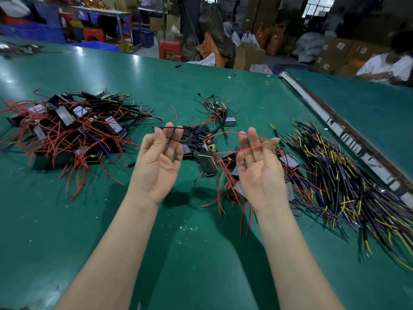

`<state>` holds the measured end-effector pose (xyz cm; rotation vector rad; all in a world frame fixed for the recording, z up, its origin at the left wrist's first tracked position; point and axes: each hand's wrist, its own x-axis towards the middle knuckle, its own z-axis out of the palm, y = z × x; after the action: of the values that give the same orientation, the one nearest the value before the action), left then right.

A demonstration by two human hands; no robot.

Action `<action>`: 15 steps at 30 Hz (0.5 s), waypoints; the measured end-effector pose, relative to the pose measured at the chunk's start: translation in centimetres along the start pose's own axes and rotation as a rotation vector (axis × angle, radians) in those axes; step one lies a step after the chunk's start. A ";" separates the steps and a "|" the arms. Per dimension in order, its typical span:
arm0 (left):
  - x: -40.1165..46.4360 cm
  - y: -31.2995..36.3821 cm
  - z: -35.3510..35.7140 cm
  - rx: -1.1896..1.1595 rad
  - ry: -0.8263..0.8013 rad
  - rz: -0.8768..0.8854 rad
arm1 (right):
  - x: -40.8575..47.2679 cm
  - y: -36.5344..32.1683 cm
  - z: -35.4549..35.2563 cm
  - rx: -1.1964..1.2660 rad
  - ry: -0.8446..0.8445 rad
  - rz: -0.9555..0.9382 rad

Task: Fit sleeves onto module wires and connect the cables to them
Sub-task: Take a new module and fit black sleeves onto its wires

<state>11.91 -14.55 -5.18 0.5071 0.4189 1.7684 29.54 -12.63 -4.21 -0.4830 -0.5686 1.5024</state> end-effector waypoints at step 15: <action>0.1 0.1 0.3 -0.250 0.232 -0.116 | -0.2 1.1 -0.6 -0.330 0.030 -0.126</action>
<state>11.99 -14.48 -4.86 0.0995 0.3731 1.7418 29.09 -12.77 -5.39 -0.7095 -0.8141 1.2839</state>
